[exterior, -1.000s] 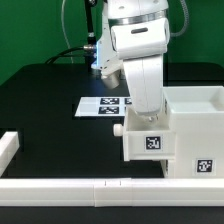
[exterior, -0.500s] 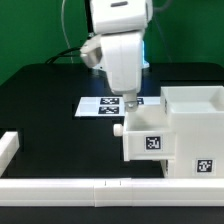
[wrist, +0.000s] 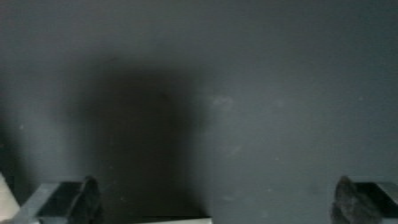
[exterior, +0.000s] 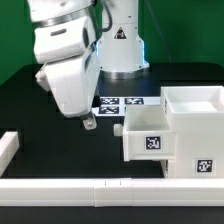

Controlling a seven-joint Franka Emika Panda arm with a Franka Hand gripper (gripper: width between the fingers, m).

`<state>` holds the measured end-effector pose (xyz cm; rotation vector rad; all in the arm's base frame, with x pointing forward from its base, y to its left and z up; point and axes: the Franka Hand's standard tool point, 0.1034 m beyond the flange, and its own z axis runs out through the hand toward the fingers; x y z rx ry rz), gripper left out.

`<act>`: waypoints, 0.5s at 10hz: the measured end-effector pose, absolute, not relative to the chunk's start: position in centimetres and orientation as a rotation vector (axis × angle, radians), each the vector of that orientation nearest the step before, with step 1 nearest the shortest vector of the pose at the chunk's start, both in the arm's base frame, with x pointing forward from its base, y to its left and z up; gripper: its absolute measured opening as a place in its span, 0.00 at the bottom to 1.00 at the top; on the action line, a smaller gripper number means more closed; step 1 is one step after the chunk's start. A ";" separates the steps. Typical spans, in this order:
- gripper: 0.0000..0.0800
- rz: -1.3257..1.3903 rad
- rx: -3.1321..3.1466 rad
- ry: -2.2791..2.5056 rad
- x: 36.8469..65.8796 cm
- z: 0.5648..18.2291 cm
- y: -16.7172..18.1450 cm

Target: Assemble drawer

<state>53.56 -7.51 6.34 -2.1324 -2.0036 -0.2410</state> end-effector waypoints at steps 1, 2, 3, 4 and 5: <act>0.81 -0.262 -2.133 -1.963 53.1 5.4 -8.0; 0.81 -0.281 -2.114 -1.921 52.8 4.8 -8.3; 0.81 -0.283 -2.127 -1.888 52.9 4.4 -8.0; 0.81 -0.271 -2.152 -1.842 53.1 4.4 -6.6; 0.81 -0.268 -2.158 -1.829 53.3 4.5 -5.8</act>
Offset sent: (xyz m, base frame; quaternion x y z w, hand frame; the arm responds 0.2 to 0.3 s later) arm 0.0092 0.0422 -0.0039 0.0068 0.0183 0.0648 0.9977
